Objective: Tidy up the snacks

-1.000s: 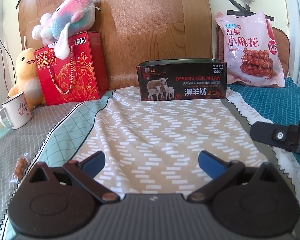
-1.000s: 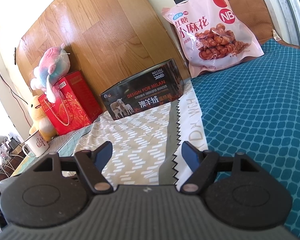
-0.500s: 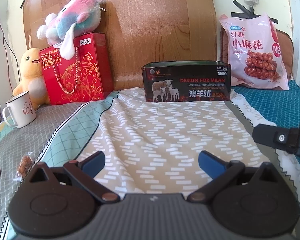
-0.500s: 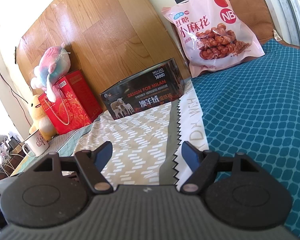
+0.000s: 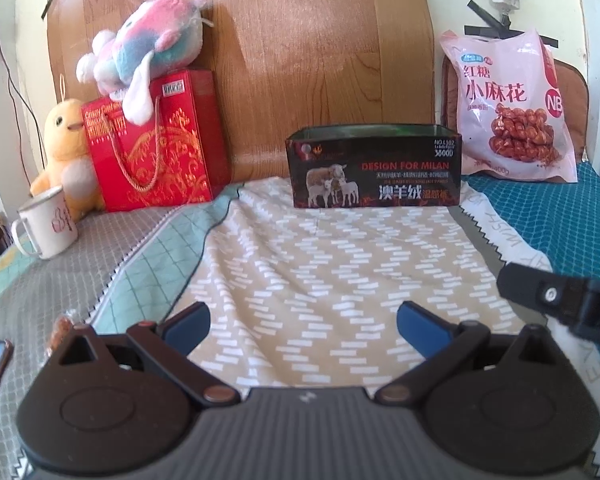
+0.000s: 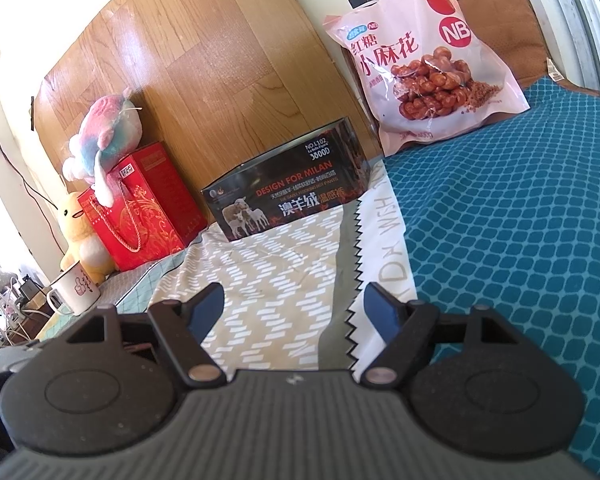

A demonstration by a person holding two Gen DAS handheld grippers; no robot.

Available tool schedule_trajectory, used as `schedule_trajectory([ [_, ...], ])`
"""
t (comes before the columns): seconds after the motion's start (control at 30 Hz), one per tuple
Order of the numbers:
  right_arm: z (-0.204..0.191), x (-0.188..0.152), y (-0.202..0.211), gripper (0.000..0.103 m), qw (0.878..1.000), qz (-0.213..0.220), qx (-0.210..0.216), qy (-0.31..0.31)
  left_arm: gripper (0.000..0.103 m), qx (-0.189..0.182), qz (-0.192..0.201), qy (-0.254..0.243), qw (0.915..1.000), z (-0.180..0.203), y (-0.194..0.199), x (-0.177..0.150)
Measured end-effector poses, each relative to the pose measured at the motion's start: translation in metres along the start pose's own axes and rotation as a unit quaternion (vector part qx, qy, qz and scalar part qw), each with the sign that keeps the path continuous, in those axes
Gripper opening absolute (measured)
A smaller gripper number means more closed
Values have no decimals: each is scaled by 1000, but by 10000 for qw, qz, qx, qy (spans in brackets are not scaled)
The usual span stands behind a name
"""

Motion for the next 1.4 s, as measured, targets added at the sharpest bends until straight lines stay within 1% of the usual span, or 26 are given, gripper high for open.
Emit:
schedule_trajectory([
  [0.17,3,3,2,80,9999,37,51,-131,103,208,107,-171,9996,4,9,9],
  [0.3,6,4,4,80,9997,116,32,-196,103,49,-56,-159,9998,9,6,10],
  [0.37,6,5,6,80,9996,201,22,-204,103,60,-102,-176,9998,10,6,10],
  [0.47,8,6,7,80,9993,240,11,-272,103,118,-137,-271,9995,13,5,9],
  [0.6,12,8,8,80,9988,294,1,-381,103,103,-210,-354,9991,15,3,7],
  [0.83,16,9,8,80,9980,295,-12,-554,103,83,-243,-298,9992,13,4,8],
  [1.4,16,9,8,80,9980,281,1,-564,103,-30,-403,-198,9990,12,3,4],
])
Point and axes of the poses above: each gripper's, at about its wrist camera, not at the fingertips, and y roughly against the way its jaws point, z to its right, x to its top, the point moved 7 cm from there along -y, roughly the way its jaws point, and after that the axes turned 9 degrees about -y, right-handed, at the moved point
